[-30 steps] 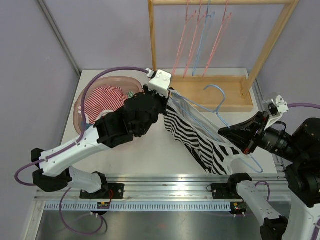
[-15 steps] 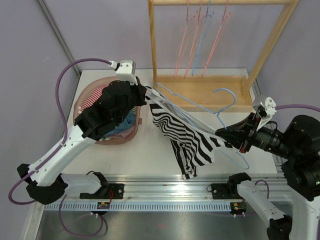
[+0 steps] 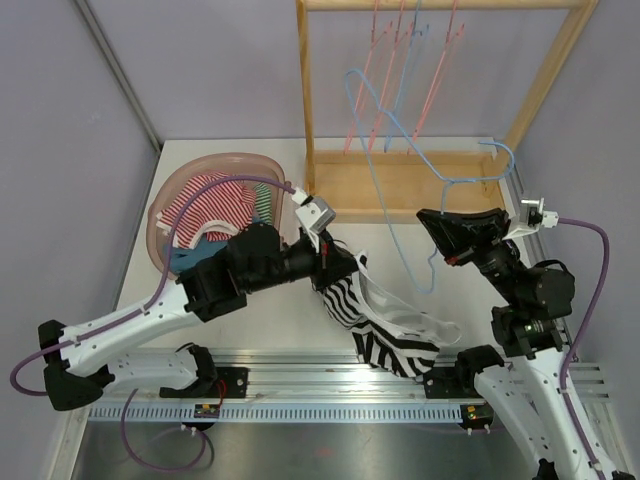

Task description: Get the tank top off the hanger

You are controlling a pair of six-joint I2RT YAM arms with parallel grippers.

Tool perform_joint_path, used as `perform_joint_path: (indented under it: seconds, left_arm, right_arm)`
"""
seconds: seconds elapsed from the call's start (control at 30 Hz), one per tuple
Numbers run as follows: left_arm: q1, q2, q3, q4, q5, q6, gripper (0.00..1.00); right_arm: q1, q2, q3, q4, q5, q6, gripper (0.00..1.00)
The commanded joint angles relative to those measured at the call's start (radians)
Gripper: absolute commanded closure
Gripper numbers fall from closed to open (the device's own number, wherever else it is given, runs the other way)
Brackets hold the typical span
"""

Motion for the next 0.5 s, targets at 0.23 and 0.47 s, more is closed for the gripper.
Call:
perform_joint_path:
  seconds: [0.23, 0.47]
  left_arm:
    - [0.008, 0.067, -0.011, -0.308, -0.572, -0.095, 1.0]
    - [0.12, 0.058, 0.01, -0.4, -0.592, -0.137, 1.0]
  right_arm:
    - [0.005, 0.078, 0.53, -0.805, 0.645, -0.371, 1.0]
    - [0.005, 0.307, 0.728, -1.047, 0.84, -0.434, 1.0]
